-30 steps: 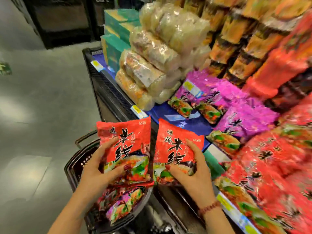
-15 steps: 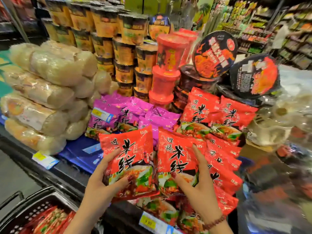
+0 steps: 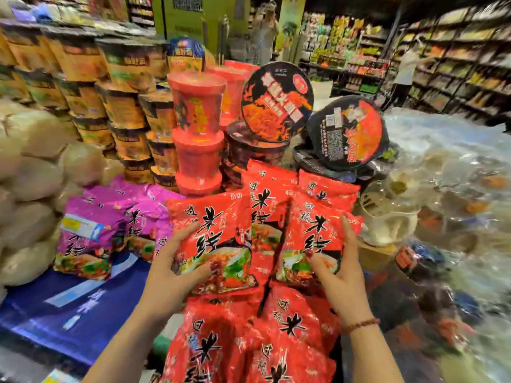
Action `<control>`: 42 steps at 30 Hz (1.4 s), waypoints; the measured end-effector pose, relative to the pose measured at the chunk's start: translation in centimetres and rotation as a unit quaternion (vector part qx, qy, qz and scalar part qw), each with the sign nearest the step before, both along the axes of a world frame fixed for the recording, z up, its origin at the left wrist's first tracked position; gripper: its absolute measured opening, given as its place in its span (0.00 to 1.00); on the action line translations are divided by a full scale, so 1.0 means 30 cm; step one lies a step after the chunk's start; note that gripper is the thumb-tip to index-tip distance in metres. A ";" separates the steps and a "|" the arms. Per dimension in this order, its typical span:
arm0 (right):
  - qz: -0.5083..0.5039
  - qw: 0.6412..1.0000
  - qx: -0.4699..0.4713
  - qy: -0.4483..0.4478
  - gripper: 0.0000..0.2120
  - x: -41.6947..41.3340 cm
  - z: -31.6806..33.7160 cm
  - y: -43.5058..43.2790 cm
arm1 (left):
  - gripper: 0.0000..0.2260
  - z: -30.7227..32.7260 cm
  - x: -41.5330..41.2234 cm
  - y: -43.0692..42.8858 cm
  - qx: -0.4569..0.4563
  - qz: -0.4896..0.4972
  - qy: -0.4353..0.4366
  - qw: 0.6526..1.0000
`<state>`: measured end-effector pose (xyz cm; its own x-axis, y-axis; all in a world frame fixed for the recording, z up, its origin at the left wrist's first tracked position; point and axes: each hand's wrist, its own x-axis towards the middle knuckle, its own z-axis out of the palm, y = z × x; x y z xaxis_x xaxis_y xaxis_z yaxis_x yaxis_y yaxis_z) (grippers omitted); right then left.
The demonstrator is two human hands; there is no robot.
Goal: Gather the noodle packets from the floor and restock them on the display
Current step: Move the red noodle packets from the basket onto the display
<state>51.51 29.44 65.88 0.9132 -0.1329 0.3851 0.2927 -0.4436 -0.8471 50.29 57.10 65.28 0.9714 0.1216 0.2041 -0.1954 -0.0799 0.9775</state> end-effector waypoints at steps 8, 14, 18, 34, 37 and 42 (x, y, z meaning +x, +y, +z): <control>-0.039 0.998 -0.048 0.017 0.38 0.165 -0.004 -0.050 | 0.33 -0.015 0.099 -0.048 0.027 -0.021 0.008 0.999; -0.230 0.927 -0.291 0.056 0.47 0.216 -0.096 -0.068 | 0.34 -0.063 0.149 -0.053 0.043 -0.032 0.022 0.998; -0.216 0.881 -0.416 -0.071 0.37 0.210 -0.087 -0.036 | 0.33 -0.063 0.170 -0.049 0.056 -0.041 0.037 0.997; -0.133 0.897 -0.420 -0.027 0.28 0.223 -0.069 -0.005 | 0.33 -0.056 0.228 -0.077 0.102 -0.112 0.012 0.988; -0.036 0.935 -0.340 -0.091 0.27 0.157 -0.054 0.060 | 0.34 -0.052 0.237 -0.077 0.150 -0.109 -0.014 0.982; 0.087 0.936 -0.333 -0.070 0.38 0.110 -0.104 0.177 | 0.37 -0.079 0.270 -0.058 0.337 -0.029 -0.106 0.935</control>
<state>54.82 34.75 62.76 0.8336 0.3254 0.4464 0.4967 -0.7952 -0.3478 58.40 55.36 62.92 0.9010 -0.1550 0.4052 -0.4025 -0.6470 0.6475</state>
